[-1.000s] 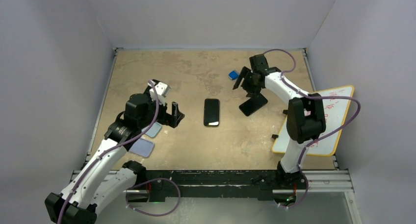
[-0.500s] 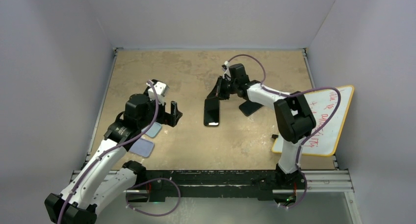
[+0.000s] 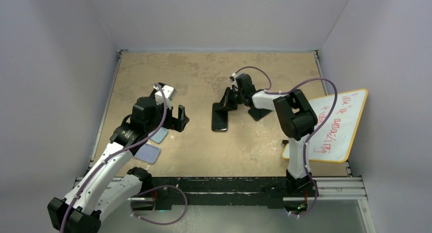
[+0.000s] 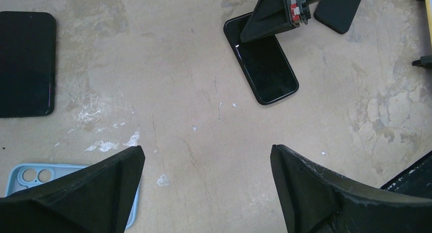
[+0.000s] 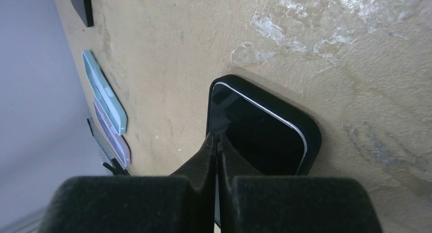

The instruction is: Put the phone into the phone case

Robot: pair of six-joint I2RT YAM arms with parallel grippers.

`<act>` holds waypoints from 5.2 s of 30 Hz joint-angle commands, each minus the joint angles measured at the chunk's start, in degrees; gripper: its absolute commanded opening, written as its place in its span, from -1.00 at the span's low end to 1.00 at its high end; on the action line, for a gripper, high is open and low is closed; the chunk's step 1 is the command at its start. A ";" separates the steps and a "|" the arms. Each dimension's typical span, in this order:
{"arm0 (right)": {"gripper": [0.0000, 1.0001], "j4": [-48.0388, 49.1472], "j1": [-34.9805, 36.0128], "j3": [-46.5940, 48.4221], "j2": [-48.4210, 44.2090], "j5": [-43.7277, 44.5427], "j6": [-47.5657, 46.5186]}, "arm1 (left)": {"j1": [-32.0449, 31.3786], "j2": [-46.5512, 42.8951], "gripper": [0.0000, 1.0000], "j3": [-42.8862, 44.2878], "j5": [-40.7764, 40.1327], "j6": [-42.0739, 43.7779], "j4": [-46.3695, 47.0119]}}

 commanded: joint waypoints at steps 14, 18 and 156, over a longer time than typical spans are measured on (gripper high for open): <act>-0.81 -2.60 -0.02 -7.81 -20.28 8.25 -5.20 | 0.26 4.65 0.93 3.59 -1.52 -1.05 0.41; -0.26 -3.95 -0.02 -11.56 -28.03 8.87 -7.24 | 0.53 9.62 0.90 7.69 -2.38 -1.30 -0.39; -0.36 17.77 20.71 -12.43 -8.25 16.98 15.29 | 13.32 43.95 -0.22 -5.65 30.69 -35.81 37.00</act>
